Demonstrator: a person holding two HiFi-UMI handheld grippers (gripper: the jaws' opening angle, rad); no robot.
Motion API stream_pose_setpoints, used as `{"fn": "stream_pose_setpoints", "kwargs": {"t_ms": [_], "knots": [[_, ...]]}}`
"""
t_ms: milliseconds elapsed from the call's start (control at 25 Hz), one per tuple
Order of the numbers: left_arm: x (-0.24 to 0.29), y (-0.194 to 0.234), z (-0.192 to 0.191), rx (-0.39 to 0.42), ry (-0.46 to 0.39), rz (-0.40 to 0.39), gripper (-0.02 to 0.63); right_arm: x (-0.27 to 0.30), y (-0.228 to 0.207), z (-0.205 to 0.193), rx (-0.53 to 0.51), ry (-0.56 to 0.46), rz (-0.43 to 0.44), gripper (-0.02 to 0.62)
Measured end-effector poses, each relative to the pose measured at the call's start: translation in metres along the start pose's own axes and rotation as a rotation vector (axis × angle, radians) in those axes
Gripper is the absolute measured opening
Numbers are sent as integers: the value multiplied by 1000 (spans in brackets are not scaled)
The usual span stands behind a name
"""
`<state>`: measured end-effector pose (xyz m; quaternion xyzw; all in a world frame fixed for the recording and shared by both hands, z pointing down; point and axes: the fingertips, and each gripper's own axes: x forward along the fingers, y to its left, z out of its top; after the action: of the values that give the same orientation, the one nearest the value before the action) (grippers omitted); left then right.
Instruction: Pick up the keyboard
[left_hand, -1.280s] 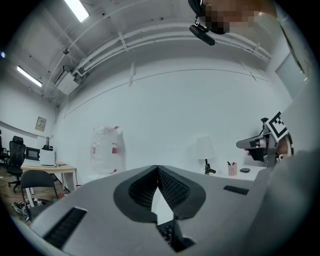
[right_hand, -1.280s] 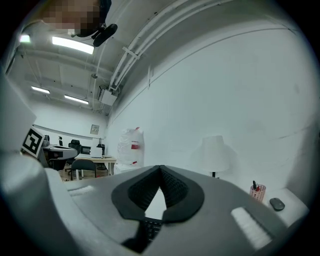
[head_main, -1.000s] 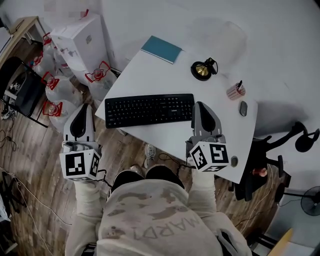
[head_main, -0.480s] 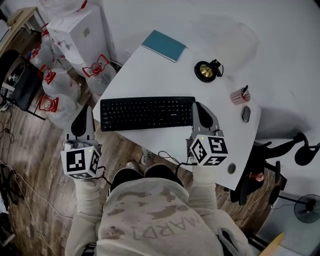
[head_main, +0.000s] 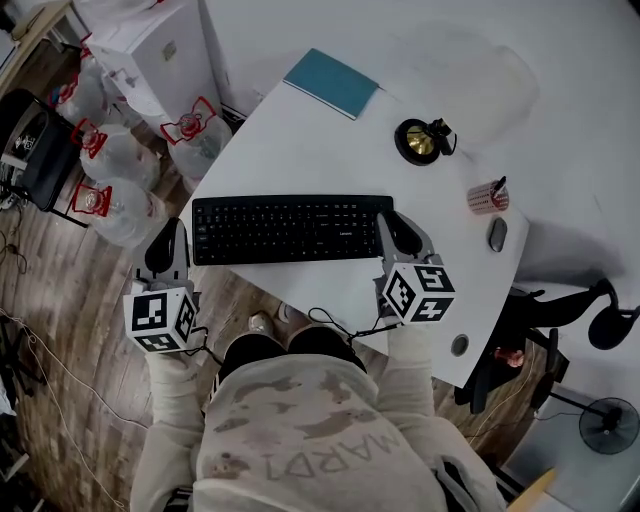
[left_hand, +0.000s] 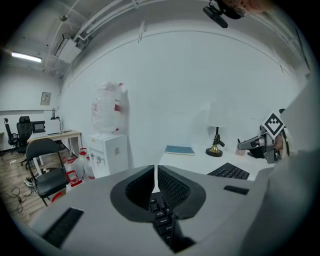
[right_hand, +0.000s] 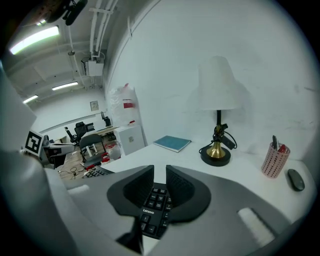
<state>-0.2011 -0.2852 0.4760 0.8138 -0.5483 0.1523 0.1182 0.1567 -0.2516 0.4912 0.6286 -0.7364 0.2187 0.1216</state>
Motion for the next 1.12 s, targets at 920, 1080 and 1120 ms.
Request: {"fn": "stream_pose_setpoints", "kwargs": {"t_ms": [920,1080,1120], "knots": [[54,-6,-100,-103,379,-29,294,48,-66,-88,127,287,-20,308],[58,-7,-111,-124,418,-29,314,53,-72,-100,137,323,-17,327],[60,-8,-114,-131,428,-33,318,53,-73,-103,140,333,-12,328]]}}
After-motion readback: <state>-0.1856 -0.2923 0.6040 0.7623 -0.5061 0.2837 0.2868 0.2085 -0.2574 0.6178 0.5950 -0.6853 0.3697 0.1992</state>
